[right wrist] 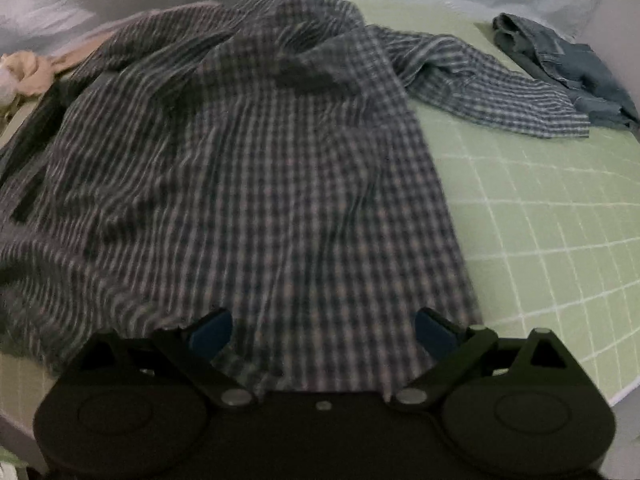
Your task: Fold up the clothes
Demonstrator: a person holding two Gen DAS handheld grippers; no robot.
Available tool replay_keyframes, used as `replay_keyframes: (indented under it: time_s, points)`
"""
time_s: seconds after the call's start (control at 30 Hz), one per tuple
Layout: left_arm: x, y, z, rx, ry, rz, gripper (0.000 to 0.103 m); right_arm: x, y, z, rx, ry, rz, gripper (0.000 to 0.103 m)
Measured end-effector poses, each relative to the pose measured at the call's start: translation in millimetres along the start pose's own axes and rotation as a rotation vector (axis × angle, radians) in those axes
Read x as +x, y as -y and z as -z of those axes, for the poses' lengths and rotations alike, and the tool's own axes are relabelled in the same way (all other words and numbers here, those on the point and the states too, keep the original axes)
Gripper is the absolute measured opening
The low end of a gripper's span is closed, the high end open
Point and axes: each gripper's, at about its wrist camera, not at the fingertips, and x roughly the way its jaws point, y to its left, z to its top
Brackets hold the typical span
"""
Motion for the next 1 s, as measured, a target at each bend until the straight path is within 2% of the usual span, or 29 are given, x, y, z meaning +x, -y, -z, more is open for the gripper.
replay_keyframes:
  time_s: [0.1,0.17,0.27,0.37,0.5,0.63,0.73,0.8,0.93,1.0]
  points:
    - [-9.0,-9.2,-12.4,-0.089,0.025,0.078,0.085,-2.1,2.0,13.0,-0.01,-0.033,-0.03,0.099]
    - [-14.2,-4.3,-25.6,-0.108,0.058,0.106,0.085,-5.4,2.1,16.7,-0.008,-0.04,-0.028,0.099]
    - [-19.1,14.0,-46.0,-0.082,0.123,0.131,0.086,-10.4,2.4,22.2,-0.004,-0.05,-0.025,0.099]
    - [-15.9,41.8,-65.2,-0.012,0.17,0.12,0.086,-15.3,2.6,27.7,-0.001,-0.06,-0.022,0.099]
    - [-1.2,71.7,-79.1,0.058,0.167,0.126,0.086,-21.9,2.9,35.1,0.003,-0.074,-0.017,0.099]
    - [15.0,94.7,-76.1,0.11,0.126,0.142,0.086,-28.5,3.2,42.5,0.007,-0.087,-0.013,0.099]
    - [25.3,100.8,-62.3,0.171,0.1,0.119,0.086,-33.4,3.4,48.1,0.011,-0.097,-0.01,0.099]
    - [28.0,94.3,-50.5,0.187,0.097,0.109,0.089,-40.1,4.3,45.7,0.002,-0.047,0.0,0.099]
    - [25.1,75.7,-34.2,0.217,0.089,0.141,0.091,-40.9,11.8,33.5,-0.026,0.056,0.063,0.099]
    - [22.5,68.6,-24.5,0.261,0.092,0.155,0.092,-33.9,20.1,26.7,-0.005,0.068,0.079,0.099]
